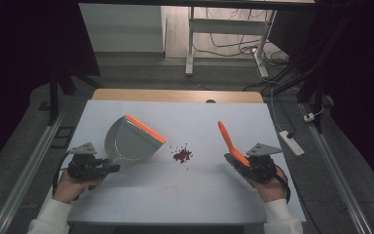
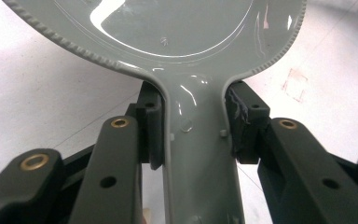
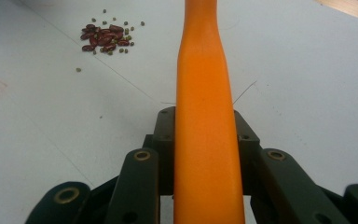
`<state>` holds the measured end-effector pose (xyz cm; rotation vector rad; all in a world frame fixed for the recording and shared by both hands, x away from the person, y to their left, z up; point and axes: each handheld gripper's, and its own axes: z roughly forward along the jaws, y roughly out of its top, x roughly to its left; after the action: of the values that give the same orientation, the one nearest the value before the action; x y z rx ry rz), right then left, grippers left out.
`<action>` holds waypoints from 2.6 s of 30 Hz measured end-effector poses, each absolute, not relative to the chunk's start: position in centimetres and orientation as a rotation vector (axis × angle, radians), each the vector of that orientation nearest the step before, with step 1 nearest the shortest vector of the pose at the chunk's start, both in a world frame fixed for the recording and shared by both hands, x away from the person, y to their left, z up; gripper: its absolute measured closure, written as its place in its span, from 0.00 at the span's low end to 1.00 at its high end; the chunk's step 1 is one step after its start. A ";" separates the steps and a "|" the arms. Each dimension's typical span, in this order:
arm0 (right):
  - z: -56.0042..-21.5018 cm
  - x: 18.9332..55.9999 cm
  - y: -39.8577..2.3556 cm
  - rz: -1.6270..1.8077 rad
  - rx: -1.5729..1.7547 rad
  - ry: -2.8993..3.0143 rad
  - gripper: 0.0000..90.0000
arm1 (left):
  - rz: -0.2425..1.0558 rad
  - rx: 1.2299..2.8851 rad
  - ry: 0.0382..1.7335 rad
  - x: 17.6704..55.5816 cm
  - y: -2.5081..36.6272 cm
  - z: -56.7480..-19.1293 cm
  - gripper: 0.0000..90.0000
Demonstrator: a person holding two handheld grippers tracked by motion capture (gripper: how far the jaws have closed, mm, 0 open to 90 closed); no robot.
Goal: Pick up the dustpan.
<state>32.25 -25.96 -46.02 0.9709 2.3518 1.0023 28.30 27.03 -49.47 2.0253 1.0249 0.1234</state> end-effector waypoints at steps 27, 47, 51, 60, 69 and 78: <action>-46.1 32.4 -25.8 1.002 0.966 2.358 0.78 | 0.041 2.223 0.798 27.0 24.0 -48.8 0.68; -46.2 33.3 -24.6 1.010 0.938 2.369 0.78 | -0.072 2.342 0.771 27.3 21.8 -50.5 0.68; -46.0 33.8 -23.8 1.009 0.916 2.370 0.78 | -0.096 2.352 0.780 27.4 21.5 -50.6 0.68; -45.9 35.7 -21.8 1.033 0.889 2.365 0.78 | -0.141 2.349 0.815 27.7 21.1 -50.9 0.68; -46.0 38.1 -19.5 1.106 0.915 2.350 0.78 | -0.157 2.339 0.848 28.0 21.0 -51.0 0.68; -46.2 40.0 -17.2 1.114 0.881 2.364 0.78 | -0.178 2.355 0.865 28.3 20.5 -51.3 0.68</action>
<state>40.01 -17.24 -46.20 0.8813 2.3643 1.1138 28.27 20.46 -51.31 2.3553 0.8649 -0.1783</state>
